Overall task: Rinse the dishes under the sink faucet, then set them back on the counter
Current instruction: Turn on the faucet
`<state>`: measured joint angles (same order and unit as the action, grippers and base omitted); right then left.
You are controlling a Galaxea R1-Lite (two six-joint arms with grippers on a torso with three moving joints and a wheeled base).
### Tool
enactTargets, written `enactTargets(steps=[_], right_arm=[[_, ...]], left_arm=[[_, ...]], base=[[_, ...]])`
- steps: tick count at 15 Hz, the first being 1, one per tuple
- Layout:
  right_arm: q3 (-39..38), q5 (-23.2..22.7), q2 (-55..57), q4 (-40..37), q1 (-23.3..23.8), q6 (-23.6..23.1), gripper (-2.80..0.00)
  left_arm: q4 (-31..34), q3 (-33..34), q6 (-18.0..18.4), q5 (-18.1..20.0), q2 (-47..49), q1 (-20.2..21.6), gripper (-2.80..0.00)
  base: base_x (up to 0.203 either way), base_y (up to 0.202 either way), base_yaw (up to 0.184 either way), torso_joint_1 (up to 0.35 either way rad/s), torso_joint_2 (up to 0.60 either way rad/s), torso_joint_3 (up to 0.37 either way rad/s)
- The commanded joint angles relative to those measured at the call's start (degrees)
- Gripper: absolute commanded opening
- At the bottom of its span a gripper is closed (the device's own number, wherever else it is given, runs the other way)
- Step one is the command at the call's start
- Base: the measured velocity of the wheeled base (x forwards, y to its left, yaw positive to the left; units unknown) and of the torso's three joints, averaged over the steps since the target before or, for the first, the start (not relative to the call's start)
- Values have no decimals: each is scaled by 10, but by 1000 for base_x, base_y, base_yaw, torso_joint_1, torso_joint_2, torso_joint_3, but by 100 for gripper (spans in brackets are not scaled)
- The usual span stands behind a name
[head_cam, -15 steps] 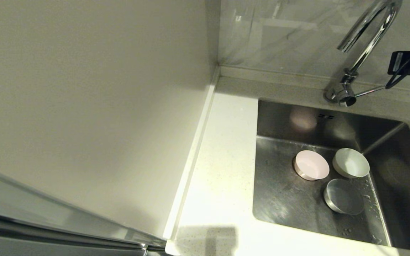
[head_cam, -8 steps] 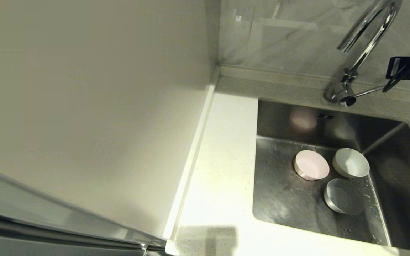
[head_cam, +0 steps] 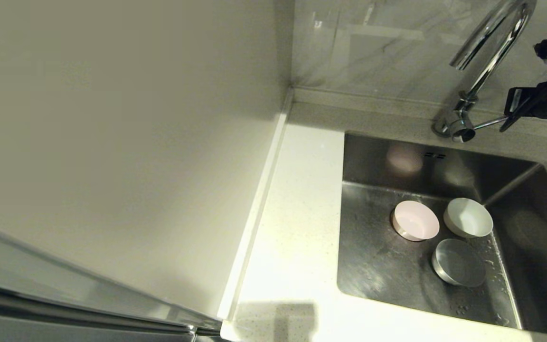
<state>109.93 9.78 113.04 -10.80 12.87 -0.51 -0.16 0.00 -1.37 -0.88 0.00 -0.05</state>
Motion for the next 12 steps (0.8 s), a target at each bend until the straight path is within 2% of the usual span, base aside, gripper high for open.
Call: enactTargets(steps=[1,9,12], right_arm=[[-5,0,-1,-1,-6,-1,-280],[-47,1,-26,-9,-23,-16,-280],[-54,5,-36,-47,-22,-25,-280]], left_arm=[[0,0,0,0,-2,0,-280],[0,0,0,-1,-2,0,-280],[0,0,0,-1,-2,0,-280]], base=[[0,0,0,0,0,0],[0,0,0,0,0,0],[0,0,0,0,0,0]])
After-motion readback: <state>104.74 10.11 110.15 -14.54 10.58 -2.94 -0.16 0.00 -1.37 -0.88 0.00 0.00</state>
